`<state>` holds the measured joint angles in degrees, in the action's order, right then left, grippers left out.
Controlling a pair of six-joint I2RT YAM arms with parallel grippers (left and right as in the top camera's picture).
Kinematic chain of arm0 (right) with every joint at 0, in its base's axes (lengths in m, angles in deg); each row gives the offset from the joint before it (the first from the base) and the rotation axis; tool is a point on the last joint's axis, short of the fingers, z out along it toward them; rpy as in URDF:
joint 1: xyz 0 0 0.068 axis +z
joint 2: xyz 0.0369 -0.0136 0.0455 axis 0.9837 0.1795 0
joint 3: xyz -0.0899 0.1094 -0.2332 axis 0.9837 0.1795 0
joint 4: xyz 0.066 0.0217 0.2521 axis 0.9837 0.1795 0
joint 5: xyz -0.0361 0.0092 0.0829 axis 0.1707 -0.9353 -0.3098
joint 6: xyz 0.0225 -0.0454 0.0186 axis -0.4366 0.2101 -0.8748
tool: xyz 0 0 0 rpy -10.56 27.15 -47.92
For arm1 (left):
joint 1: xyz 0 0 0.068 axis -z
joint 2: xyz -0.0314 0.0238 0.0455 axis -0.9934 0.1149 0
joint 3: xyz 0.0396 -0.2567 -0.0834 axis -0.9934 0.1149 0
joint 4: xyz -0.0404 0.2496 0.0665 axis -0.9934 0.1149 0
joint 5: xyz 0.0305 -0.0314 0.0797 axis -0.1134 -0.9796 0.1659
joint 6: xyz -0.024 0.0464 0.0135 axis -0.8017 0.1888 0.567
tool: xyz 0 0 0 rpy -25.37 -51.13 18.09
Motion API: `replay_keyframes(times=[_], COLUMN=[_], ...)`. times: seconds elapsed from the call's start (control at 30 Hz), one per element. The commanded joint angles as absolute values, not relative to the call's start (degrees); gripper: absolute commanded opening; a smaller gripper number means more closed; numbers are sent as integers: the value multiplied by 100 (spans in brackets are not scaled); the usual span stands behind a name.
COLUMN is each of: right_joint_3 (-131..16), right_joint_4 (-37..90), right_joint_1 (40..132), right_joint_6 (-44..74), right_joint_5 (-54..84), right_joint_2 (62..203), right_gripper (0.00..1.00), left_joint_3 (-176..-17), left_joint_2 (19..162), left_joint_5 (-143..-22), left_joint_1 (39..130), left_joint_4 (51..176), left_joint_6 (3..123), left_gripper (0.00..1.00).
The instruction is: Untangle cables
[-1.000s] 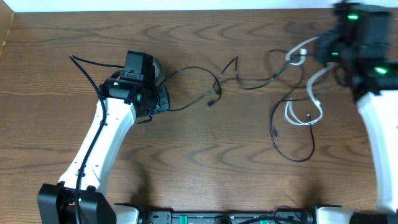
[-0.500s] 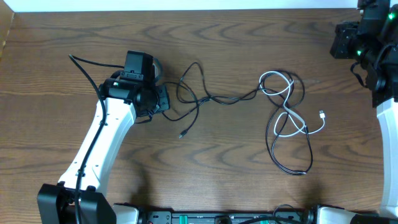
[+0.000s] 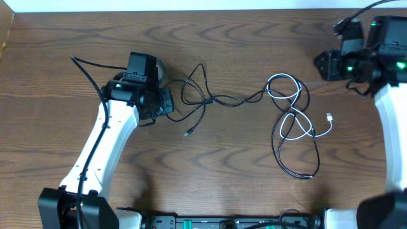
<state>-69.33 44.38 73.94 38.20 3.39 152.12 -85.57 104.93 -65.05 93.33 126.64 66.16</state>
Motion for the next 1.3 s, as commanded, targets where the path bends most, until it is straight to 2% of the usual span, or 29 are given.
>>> replay_keyframes(times=[0.0, 0.13, 0.23, 0.47, 0.73, 0.83, 1.03, 1.27], right_joint_3=[-6861, -6861, -6861, -6861, -6861, -6861, -6861, -6861], right_joint_4=[4552, 4539, 4379, 3641, 3348, 3254, 3072, 3059], right_joint_1=[7586, 7755, 7906, 8308, 8404, 8400, 8400, 8393], right_joint_6=[4120, 4122, 4122, 4382, 4651, 4651, 4627, 4541], right_joint_5=[105, 122, 308, 1510, 2210, 2234, 2229, 2229], right_joint_2=[15900, 16490, 16862, 17421, 17690, 17817, 17998, 18239], right_gripper=[48, 56, 58, 63, 62, 62, 55, 54], left_joint_3=[-8539, -8539, -8539, -8539, -8539, -8539, -8539, -8539], left_joint_2=[10489, 10489, 10489, 10489, 10489, 10489, 10489, 10489], left_joint_5=[-6446, -6446, -6446, -6446, -6446, -6446, -6446, -6446], left_joint_1=[9340, 9340, 9340, 9340, 9340, 9340, 9340, 9340], left_joint_4=[12686, 12682, 12682, 12669, 12662, 12662, 12662, 12664], left_joint_6=[6713, 6713, 6713, 6713, 6713, 6713, 6713, 6710], left_gripper=[7, 8, 8, 8, 8, 8, 8, 8])
